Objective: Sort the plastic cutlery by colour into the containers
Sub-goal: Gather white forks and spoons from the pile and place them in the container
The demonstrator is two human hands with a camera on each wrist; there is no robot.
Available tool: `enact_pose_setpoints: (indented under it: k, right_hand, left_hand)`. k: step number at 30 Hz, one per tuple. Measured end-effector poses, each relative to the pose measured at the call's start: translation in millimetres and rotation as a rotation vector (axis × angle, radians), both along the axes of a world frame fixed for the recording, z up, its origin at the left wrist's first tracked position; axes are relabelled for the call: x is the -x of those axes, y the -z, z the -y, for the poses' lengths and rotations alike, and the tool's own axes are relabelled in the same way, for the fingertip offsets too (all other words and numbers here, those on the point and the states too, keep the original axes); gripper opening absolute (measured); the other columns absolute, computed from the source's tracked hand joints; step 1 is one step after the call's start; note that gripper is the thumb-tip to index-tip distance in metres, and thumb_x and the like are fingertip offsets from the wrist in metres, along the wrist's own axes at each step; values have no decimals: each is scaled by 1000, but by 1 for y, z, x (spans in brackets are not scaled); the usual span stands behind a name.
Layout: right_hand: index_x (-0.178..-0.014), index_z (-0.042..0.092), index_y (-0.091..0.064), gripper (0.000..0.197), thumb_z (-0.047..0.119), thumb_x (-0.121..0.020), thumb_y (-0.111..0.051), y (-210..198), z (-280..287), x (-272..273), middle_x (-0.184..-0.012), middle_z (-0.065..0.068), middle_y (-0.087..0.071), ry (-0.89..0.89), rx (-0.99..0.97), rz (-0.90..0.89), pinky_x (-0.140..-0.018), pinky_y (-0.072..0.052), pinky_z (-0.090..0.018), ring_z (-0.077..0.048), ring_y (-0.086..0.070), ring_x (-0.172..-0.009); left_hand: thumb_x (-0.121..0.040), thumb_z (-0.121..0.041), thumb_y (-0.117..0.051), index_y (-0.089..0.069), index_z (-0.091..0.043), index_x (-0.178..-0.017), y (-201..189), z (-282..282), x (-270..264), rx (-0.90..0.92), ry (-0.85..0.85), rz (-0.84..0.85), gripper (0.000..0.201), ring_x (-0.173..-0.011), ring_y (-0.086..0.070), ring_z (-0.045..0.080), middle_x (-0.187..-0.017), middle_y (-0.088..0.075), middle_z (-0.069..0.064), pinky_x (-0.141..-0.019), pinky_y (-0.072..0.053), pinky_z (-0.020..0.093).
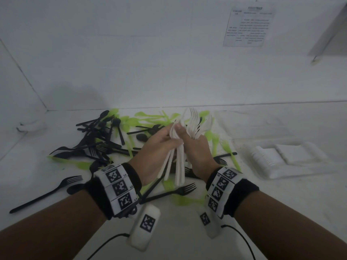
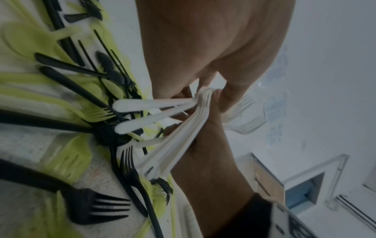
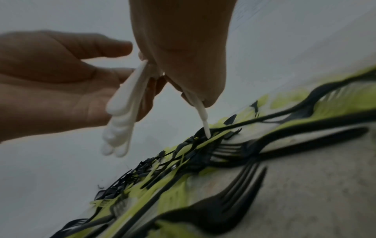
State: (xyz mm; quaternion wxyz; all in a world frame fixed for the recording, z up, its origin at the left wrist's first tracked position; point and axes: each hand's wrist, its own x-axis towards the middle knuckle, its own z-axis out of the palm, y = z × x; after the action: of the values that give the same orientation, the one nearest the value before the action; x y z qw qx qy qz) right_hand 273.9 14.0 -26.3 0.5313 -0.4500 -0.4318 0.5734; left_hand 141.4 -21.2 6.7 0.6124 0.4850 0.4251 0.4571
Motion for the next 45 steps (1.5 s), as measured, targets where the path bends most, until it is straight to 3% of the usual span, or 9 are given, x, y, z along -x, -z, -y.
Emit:
enact_pose_setpoints:
  k: [6, 10, 15, 21, 29, 33, 38, 42, 45]
  right_hand:
    - [-109, 0, -73, 52, 47, -87, -79, 6, 7, 20, -92, -10, -79, 45, 115, -134, -66, -60, -30, -22, -78, -85]
    - [-90, 1, -69, 34, 34, -94, -75, 8, 9, 19, -69, -15, -62, 10, 45, -68, -47, -50, -28, -25, -60, -58]
    - [-91, 22, -72, 6, 18, -95, -74, 15, 9, 16, -89, -8, -76, 26, -46, -35, -69, -60, -36, -25, -72, -80]
    - [-122, 21, -35, 43, 34, -97, -68, 16, 5, 11, -88, -8, -51, -73, 251, -69, -50, -38, -32, -16, -46, -55]
    - [-127, 15, -64, 26, 29, -108, -52, 19, 6, 1, -78, 0, -46, -267, 162, -81, -52, -35, -30, -13, -35, -57]
    - [-114, 12, -64, 25, 34, -107, -51, 20, 11, 10, -81, -9, -44, -320, 56, 44, -52, -29, -34, -16, -34, -56]
    - [-125, 12, -66, 28, 30, -108, -52, 17, 14, 8, -67, -1, -37, -329, 38, 37, -51, -28, -30, -14, -33, -54]
    - [-136, 35, -63, 30, 29, -110, -49, 16, 17, -3, -98, 3, -72, -331, 54, 44, -82, -55, -29, -13, -67, -86]
    - [-147, 32, -54, 38, 33, -109, -49, 20, 13, -13, -108, 2, -68, -242, 103, -12, -88, -53, -34, -15, -65, -101]
  left_hand:
    - [-101, 8, -46, -46, -37, -138, 10, 6, -5, -62, -15, -97, 58, -116, -67, 9, -126, -69, 2, -91, -53, 21]
    - [-100, 4, -43, -51, -31, -135, 17, 6, -3, -108, -94, -188, 50, -80, -62, 15, -96, -67, 6, -72, -53, 27]
    - [-102, 0, -46, -58, -31, -115, 18, 0, 2, -109, -250, -151, 35, -73, -64, 2, -95, -72, -2, -70, -53, 19]
    - [-98, -7, -54, -49, -9, -121, 28, -8, 9, 60, -331, -112, 24, -66, -53, 17, -90, -58, 11, -64, -47, 34]
    - [-95, -38, -60, -40, -15, -117, 28, -20, 10, 115, -341, -119, 37, -67, -51, 10, -95, -48, 6, -63, -45, 28]
    - [-102, -33, -58, -42, -14, -130, 27, -20, -8, 150, -257, -60, 37, -98, -70, 21, -119, -64, 14, -68, -58, 34]
    - [-103, -18, -49, -52, -10, -125, 31, -26, -12, 143, -331, -16, 24, -94, -72, 34, -117, -67, 24, -65, -55, 38]
    - [-101, -9, -37, -48, -5, -116, 26, -24, -6, 110, -400, -14, 19, -76, -64, 31, -97, -63, 22, -63, -57, 44]
    - [-98, -5, -34, -49, -11, -102, 25, -29, 3, 41, -518, -50, 16, -66, -56, 19, -84, -57, 12, -57, -50, 35]
